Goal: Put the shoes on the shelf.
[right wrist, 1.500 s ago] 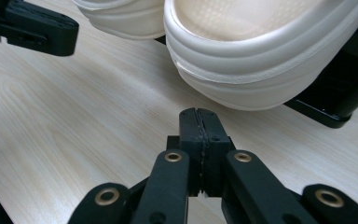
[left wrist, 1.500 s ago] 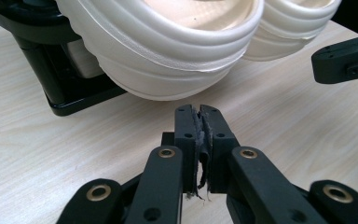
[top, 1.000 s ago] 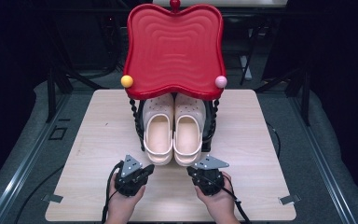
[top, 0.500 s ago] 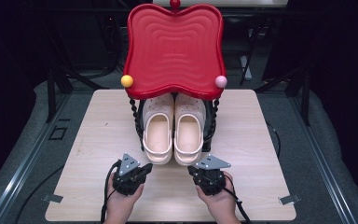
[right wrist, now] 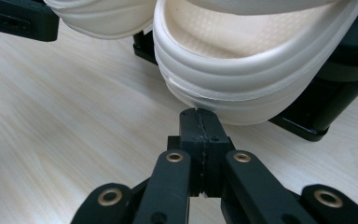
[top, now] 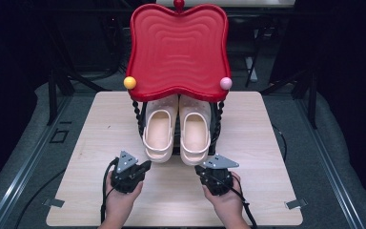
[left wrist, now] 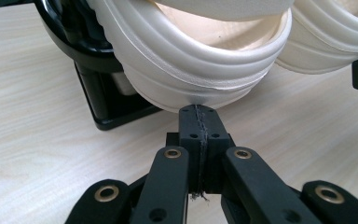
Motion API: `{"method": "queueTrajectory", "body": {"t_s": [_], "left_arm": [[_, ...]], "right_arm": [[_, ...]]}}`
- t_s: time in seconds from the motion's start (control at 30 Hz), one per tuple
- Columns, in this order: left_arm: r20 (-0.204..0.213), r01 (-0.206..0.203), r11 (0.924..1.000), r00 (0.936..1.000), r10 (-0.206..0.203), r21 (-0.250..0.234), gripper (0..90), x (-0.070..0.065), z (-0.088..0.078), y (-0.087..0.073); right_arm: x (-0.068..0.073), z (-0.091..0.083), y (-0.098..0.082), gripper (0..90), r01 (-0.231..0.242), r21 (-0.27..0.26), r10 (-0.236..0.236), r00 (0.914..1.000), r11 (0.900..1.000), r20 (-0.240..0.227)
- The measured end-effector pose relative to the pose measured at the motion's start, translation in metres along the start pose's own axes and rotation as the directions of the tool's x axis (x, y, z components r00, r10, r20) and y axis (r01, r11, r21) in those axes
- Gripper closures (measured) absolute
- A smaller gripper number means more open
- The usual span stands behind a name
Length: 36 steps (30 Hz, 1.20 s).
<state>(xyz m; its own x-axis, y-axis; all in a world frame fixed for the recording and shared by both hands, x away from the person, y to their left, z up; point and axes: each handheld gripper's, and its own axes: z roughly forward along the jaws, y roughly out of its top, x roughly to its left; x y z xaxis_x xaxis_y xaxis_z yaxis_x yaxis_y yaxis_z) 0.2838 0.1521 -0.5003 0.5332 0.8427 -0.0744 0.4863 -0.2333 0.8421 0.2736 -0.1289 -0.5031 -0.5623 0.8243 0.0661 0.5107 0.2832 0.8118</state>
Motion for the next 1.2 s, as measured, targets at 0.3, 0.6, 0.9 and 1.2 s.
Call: {"method": "queueTrajectory", "body": {"t_s": [0.3,0.6,0.9,1.2], "left_arm": [[-0.003,0.002,0.9998,1.0,-0.003,-0.018,90.0,0.005,0.007,0.017],[-0.017,-0.003,0.9998,0.9998,0.002,-0.019,90.0,0.009,0.02,0.034],[-0.031,-0.001,0.9999,0.9995,0.001,-0.011,90.0,0.01,0.035,0.048],[-0.043,0.005,0.9999,0.9991,-0.004,0.01,90.0,0.011,0.048,0.052]], "right_arm": [[-0.009,0.006,0.015,90.0,-0.007,-0.012,0.007,0.9996,1.0,0.028],[-0.017,0.017,0.029,90.0,-0.02,-0.052,0.022,0.999,0.998,0.04],[-0.027,0.027,0.044,90.0,-0.038,-0.055,0.041,0.9976,0.998,0.055],[-0.034,0.033,0.054,90.0,-0.041,-0.029,0.043,0.9964,0.999,0.074]]}}
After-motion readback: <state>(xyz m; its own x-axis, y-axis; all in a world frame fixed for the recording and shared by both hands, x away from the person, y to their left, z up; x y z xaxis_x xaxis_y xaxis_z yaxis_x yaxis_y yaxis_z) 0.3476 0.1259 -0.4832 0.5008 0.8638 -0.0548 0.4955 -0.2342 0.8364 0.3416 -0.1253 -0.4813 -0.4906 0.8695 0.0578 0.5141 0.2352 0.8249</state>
